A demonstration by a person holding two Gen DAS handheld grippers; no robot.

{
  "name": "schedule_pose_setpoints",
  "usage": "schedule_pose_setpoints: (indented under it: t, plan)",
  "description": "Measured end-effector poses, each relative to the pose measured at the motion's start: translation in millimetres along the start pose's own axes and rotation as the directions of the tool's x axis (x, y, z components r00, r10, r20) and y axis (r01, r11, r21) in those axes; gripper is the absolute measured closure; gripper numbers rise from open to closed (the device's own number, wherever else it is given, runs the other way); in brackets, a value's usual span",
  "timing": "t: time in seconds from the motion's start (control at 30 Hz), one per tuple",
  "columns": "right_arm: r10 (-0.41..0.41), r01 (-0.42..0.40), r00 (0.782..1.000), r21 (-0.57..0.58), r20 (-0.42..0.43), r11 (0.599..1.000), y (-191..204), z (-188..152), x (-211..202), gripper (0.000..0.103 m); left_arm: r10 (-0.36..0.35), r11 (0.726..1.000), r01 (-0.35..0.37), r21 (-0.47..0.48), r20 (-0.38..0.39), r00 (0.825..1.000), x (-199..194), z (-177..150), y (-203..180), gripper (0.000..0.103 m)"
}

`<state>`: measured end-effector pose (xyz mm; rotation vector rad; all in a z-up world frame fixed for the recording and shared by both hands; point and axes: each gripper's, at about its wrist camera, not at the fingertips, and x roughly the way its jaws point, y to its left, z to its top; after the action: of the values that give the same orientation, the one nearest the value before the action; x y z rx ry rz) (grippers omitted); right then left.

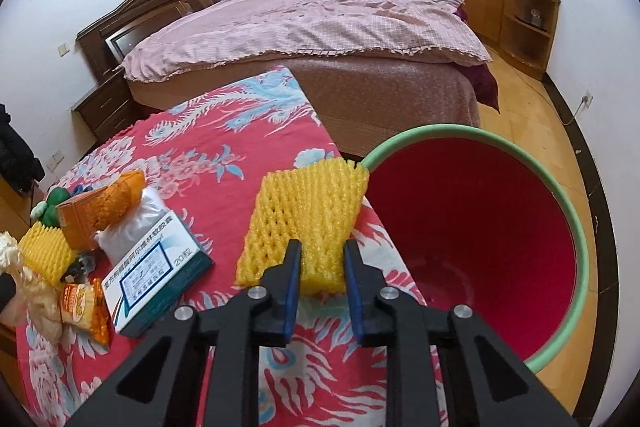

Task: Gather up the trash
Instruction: 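Grasp the crumpled white paper with the left tool while the right tool grasps the yellow foam net, then carry both items over the red bin and open both tools to drop them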

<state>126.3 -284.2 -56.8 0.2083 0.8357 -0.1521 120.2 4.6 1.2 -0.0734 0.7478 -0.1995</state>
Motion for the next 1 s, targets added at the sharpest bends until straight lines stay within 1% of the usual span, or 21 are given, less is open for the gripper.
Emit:
schedule_pose_setpoints:
  t: [0.07,0.23,0.37,0.53,0.67,0.8,1.0]
  plan:
    - [0.010,-0.010,1.000,-0.002,0.003,1.000,-0.2,-0.3,-4.7,0.081,-0.001,1.000,0.001,-0.003,0.004,1.000,-5.4,0.8,-2.4,0.055]
    - [0.035,-0.035,0.998,-0.014,0.044,0.999,-3.4,0.4,-33.4,0.081,-0.022,1.000,0.022,-0.009,-0.008,1.000,-12.5,2.6,-12.5,0.055]
    - [0.051,-0.049,0.995,-0.028,0.084,0.998,-10.1,1.3,-59.7,0.081,-0.055,0.998,0.055,0.000,-0.020,0.998,-14.6,4.1,-26.4,0.055]
    - [0.059,-0.058,0.989,-0.016,0.135,0.998,-25.0,1.6,-88.6,0.081,-0.099,0.995,0.099,0.024,-0.029,0.995,-14.7,8.2,-51.7,0.055]
    - [0.041,-0.042,0.985,0.001,0.170,0.999,-44.4,-0.9,-105.8,0.081,-0.129,0.990,0.131,0.050,-0.041,0.991,-10.3,13.7,-76.9,0.055]
    - [0.015,-0.021,0.983,0.029,0.184,0.999,-66.7,-2.9,-113.5,0.081,-0.161,0.983,0.165,0.086,-0.048,0.986,-6.0,19.0,-103.3,0.055]
    - [-0.017,0.001,0.982,0.087,0.186,0.996,-99.0,-6.8,-112.2,0.081,-0.205,0.967,0.213,0.141,-0.067,0.976,9.4,24.0,-143.9,0.055]
